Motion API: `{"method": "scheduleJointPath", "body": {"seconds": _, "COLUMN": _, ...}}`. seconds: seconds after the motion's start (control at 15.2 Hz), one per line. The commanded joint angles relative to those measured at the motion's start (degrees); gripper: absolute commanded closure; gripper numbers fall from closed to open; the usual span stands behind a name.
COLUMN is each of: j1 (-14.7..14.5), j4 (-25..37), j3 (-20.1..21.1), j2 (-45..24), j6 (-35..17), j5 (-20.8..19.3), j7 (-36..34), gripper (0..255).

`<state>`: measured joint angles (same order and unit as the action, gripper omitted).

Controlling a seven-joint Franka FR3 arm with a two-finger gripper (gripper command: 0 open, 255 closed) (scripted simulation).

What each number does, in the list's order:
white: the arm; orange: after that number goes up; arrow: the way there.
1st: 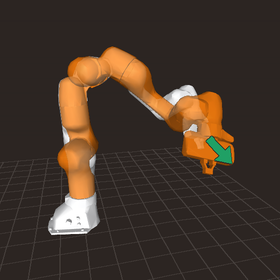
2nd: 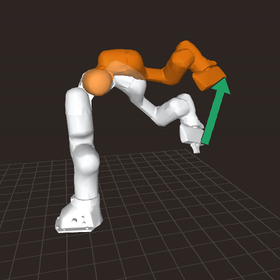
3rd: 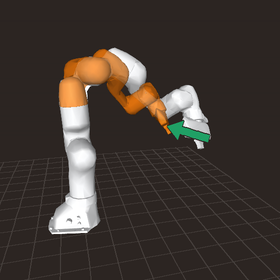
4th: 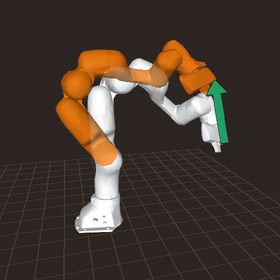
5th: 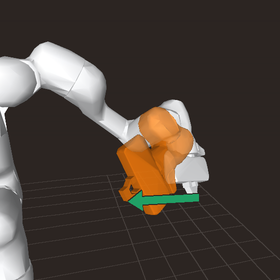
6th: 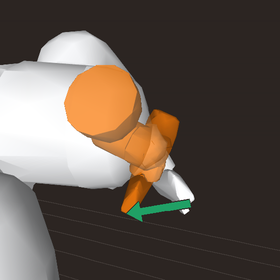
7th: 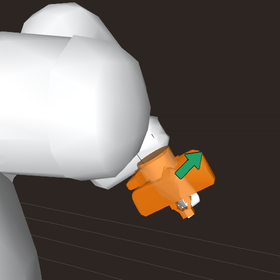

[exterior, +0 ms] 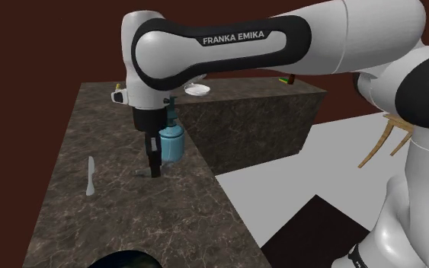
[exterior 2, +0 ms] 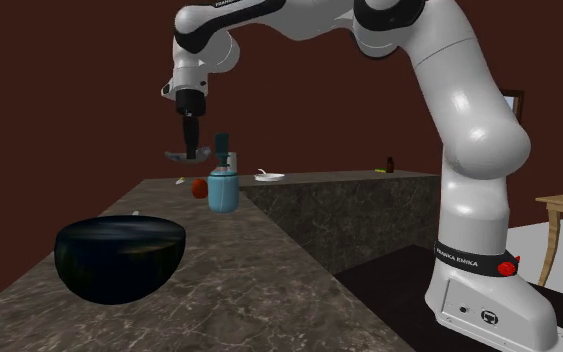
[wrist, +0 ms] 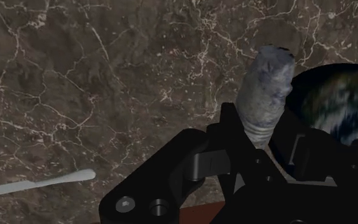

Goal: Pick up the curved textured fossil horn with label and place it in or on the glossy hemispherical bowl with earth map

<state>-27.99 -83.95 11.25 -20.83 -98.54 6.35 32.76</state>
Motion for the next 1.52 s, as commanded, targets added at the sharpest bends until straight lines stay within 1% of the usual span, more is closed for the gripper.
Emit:
{"method": "scheduleJointPath", "body": {"seconds": 0.0, "j1": -1.44, "j4": 0.34, "j3": 0.67, "j2": -0.29, "j6": -0.29, "j5": -0.08, "j7": -2.12, "gripper": 255}}
{"method": "scheduleJointPath", "body": {"seconds": 0.33, "j1": -5.65, "j4": 1.16, "j3": 2.58, "j2": -1.14, "j6": -1.27, "j5": -0.43, "j7": -8.08, "gripper": 255}}
{"method": "scheduleJointPath", "body": {"seconds": 0.59, "j1": -9.27, "j4": 3.32, "j3": 3.95, "j2": -2.84, "j6": -1.58, "j5": -1.02, "j7": -12.93, "gripper": 255}}
{"method": "scheduleJointPath", "body": {"seconds": 0.86, "j1": -13.12, "j4": 6.94, "j3": 5.16, "j2": -5.5, "j6": -1.37, "j5": -1.96, "j7": -17.81, "gripper": 255}}
{"method": "scheduleJointPath", "body": {"seconds": 1.12, "j1": -17.5, "j4": 12.58, "j3": 6.13, "j2": -9.4, "j6": -0.39, "j5": -3.28, "j7": -22.82, "gripper": 255}}
{"method": "scheduleJointPath", "body": {"seconds": 1.45, "j1": -17.3, "j4": 8.82, "j3": 6.01, "j2": -9.46, "j6": -4.15, "j5": -3.2, "j7": -22.3, "gripper": 255}}
